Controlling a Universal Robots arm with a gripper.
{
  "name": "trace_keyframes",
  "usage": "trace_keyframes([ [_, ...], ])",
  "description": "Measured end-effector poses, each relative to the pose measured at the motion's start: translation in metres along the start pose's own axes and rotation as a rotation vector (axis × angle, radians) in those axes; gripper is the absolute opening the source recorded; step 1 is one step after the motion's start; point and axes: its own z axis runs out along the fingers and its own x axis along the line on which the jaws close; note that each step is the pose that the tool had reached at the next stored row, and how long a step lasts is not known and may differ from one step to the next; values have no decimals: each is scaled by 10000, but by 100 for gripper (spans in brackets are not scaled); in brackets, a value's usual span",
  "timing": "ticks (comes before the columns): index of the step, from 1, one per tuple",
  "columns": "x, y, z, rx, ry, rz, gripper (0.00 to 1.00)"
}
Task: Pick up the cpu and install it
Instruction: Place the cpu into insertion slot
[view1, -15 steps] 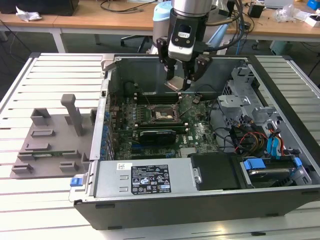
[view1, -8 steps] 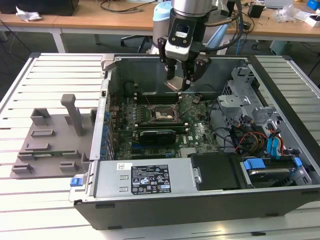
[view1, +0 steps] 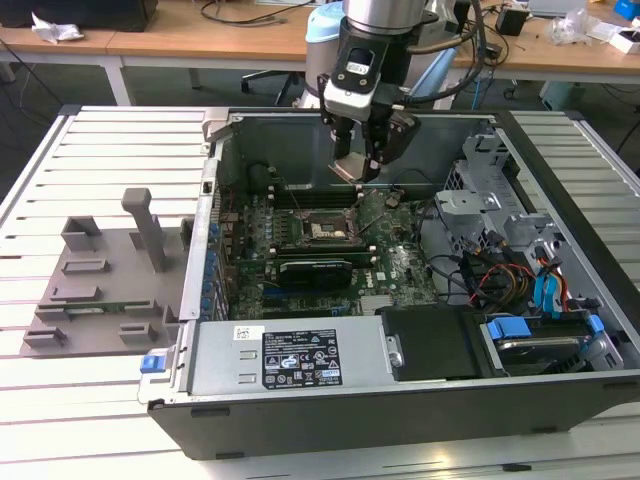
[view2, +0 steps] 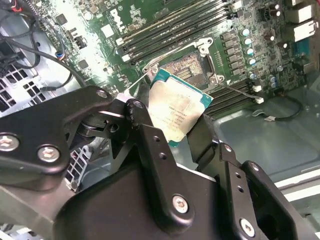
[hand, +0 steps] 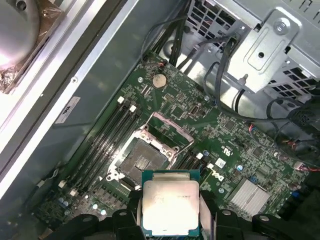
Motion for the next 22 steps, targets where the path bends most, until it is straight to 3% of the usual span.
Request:
trace_keyframes([
  [2, 0, 0, 2, 4, 14, 546, 55],
  [4, 0, 0, 3, 5, 22, 810, 55],
  [22, 0, 0, 6, 17, 66, 2448, 55],
])
